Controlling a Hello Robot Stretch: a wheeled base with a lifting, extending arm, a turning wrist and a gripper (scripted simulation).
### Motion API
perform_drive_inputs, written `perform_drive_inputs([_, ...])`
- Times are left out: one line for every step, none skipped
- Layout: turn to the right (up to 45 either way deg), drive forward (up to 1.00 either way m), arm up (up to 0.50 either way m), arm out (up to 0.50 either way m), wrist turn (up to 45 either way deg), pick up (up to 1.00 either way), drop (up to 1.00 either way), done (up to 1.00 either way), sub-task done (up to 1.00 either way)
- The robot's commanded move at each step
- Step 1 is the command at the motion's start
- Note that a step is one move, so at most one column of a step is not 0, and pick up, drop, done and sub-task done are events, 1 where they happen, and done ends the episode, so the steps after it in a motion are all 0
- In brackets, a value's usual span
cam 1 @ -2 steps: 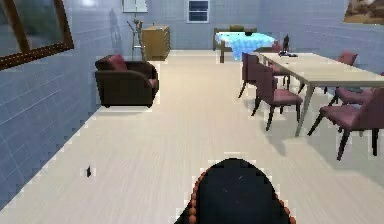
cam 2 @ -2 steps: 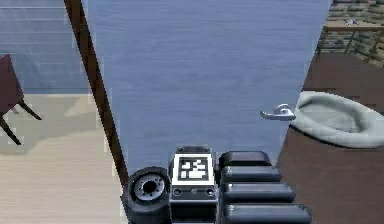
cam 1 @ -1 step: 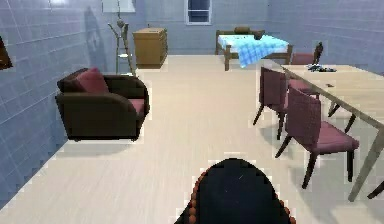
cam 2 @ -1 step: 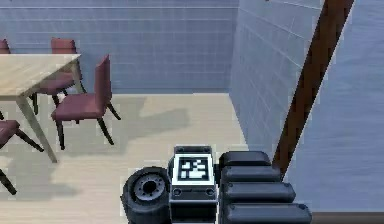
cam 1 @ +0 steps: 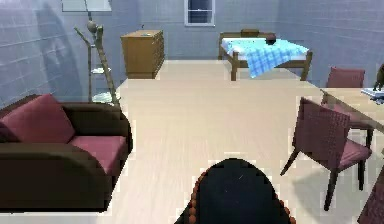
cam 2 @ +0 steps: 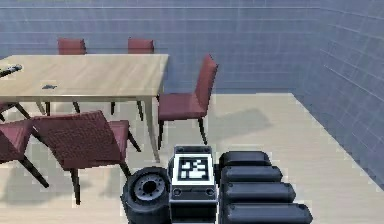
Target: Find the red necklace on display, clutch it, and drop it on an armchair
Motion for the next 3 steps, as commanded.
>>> perform_drive_inputs([0.0,1.0,0.0,0.0,0.0,0.0,0.0,0.0,0.0])
perform_drive_inputs([0.0,0.6,0.0,0.0,0.0,0.0,0.0,0.0,0.0])
perform_drive_inputs([45.0,0.0,0.0,0.0,0.0,0.0,0.0,0.0,0.0])
